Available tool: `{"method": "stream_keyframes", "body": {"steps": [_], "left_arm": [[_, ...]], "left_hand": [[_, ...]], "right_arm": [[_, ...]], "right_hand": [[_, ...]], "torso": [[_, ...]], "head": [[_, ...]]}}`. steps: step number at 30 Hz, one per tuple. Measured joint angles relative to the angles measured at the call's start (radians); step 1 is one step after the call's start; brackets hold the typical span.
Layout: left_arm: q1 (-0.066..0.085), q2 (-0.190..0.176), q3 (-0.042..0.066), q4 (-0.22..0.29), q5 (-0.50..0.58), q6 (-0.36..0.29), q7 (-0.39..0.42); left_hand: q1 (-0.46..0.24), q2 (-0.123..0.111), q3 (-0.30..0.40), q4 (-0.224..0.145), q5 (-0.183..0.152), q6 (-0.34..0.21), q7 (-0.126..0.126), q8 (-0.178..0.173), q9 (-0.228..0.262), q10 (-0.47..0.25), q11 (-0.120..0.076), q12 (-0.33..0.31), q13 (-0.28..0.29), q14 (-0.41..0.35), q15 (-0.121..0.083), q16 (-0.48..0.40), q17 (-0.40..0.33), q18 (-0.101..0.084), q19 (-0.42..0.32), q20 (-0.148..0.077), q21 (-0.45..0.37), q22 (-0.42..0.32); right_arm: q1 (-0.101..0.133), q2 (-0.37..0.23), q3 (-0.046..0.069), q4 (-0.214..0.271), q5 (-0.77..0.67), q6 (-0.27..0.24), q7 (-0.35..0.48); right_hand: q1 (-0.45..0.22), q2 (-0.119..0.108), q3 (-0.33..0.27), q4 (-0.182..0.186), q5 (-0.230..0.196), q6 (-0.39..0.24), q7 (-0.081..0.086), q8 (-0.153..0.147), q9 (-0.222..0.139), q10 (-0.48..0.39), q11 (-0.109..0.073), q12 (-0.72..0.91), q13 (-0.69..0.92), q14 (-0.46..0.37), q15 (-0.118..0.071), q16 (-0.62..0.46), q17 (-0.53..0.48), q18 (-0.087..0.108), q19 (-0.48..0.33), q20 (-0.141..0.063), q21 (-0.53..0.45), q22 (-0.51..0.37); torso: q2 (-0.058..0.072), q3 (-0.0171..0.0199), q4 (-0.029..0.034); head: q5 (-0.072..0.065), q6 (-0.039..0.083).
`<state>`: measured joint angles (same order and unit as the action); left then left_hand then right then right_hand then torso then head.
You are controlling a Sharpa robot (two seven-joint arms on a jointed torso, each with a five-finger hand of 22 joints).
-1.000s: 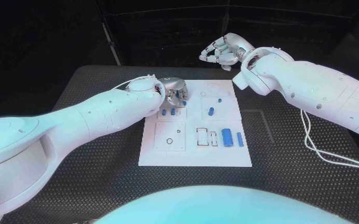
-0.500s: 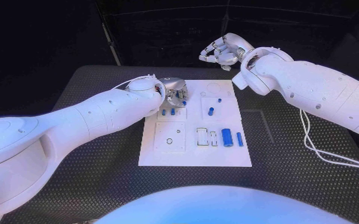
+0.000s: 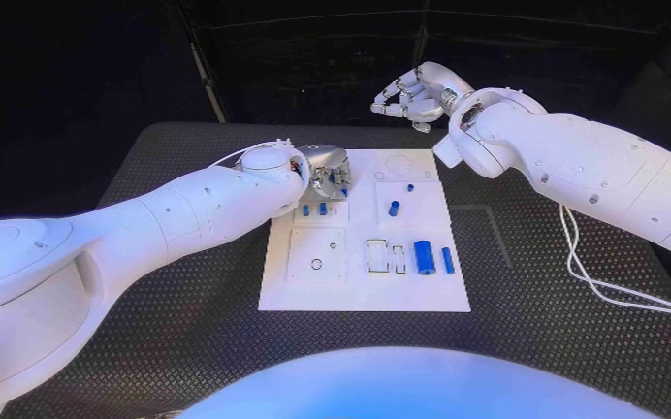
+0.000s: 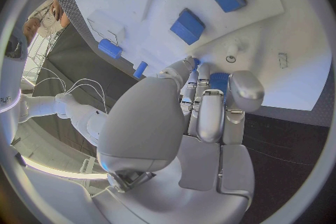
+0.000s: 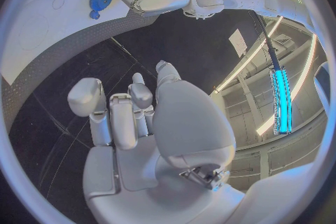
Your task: Assemble the parts on the task board
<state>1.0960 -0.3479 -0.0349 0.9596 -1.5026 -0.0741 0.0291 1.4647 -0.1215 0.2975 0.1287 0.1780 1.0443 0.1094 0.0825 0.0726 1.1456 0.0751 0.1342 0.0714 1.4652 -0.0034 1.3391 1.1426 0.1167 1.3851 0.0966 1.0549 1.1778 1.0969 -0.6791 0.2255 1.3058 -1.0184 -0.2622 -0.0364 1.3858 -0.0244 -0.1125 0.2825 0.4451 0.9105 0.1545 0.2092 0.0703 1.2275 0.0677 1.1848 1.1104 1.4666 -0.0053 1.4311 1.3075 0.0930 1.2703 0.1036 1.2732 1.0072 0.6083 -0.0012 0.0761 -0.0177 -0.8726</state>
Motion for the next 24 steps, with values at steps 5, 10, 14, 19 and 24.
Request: {"method": "stream_keyframes", "body": {"steps": [5,10,14,19,24], "left_arm": [[-0.001,0.002,-0.001,0.000,0.000,-0.001,0.003],[-0.003,0.002,-0.001,0.001,0.000,-0.005,0.008],[-0.004,0.000,-0.002,0.001,0.000,-0.012,0.013],[-0.007,-0.010,-0.003,0.006,0.005,-0.026,0.017],[-0.009,-0.022,-0.004,0.014,0.012,-0.043,0.019]], "left_hand": [[0.005,0.005,0.013,-0.003,0.000,0.016,0.005,0.005,0.001,0.022,-0.004,-0.001,0.001,0.000,0.000,0.004,0.000,0.000,0.000,0.000,0.006,0.008],[0.005,0.005,0.026,-0.005,0.000,0.028,0.011,0.005,0.002,0.037,-0.013,-0.003,0.002,0.000,-0.008,0.004,-0.002,0.000,0.000,0.000,0.016,0.017],[0.005,0.005,0.030,-0.009,0.000,0.035,0.010,0.005,0.002,0.038,-0.012,-0.003,0.002,0.000,-0.008,0.004,-0.004,0.000,0.003,-0.003,0.016,0.018],[0.005,0.005,0.039,-0.013,0.000,0.041,0.016,0.005,0.002,0.045,-0.013,-0.006,0.002,0.000,-0.008,0.004,-0.005,0.000,0.003,-0.003,0.016,0.021],[0.005,0.005,0.050,-0.018,0.000,0.044,0.019,0.004,0.002,0.048,-0.009,-0.014,0.002,0.000,-0.007,0.004,-0.006,0.000,0.003,-0.003,0.020,0.024]], "right_arm": [[0.000,0.001,0.000,-0.001,0.000,0.001,0.000],[0.000,0.001,0.000,-0.001,0.000,0.001,0.000],[0.000,0.001,0.000,-0.001,0.000,0.001,0.000],[0.000,0.001,0.000,-0.001,0.000,0.002,0.001],[0.000,0.000,0.000,-0.001,0.000,0.002,0.001]], "right_hand": [[0.000,0.000,0.000,0.000,0.000,0.000,0.000,0.000,0.000,0.000,0.000,0.000,0.000,0.000,0.000,0.000,0.000,0.000,0.000,0.000,0.000,0.000],[0.000,0.000,0.000,0.000,0.000,0.000,0.000,0.000,0.000,0.000,0.000,0.000,0.000,0.000,0.000,0.000,0.000,0.000,0.000,0.000,0.000,0.000],[0.000,0.000,0.000,0.000,0.000,0.000,0.000,0.000,0.000,0.000,0.000,0.000,0.000,0.000,0.000,0.000,0.000,0.000,0.000,0.000,0.000,0.000],[0.000,0.000,0.000,0.000,0.000,0.000,0.000,0.000,0.000,0.000,0.000,0.000,0.000,0.000,0.000,0.000,0.000,0.000,0.000,0.000,0.000,0.001],[0.000,0.000,0.000,0.000,0.000,0.000,0.000,0.000,0.000,0.000,0.000,0.000,0.000,0.000,0.000,0.000,0.000,0.000,0.000,0.000,0.000,0.001]], "torso": [[0.000,0.0000,-0.0001],[0.000,0.0000,-0.0001],[0.000,0.0000,-0.0001],[-0.001,-0.0003,-0.0001],[-0.001,-0.0003,0.0008]], "head": [[-0.001,0.000],[-0.001,0.000],[-0.002,0.000],[-0.004,0.000],[-0.006,0.000]]}}
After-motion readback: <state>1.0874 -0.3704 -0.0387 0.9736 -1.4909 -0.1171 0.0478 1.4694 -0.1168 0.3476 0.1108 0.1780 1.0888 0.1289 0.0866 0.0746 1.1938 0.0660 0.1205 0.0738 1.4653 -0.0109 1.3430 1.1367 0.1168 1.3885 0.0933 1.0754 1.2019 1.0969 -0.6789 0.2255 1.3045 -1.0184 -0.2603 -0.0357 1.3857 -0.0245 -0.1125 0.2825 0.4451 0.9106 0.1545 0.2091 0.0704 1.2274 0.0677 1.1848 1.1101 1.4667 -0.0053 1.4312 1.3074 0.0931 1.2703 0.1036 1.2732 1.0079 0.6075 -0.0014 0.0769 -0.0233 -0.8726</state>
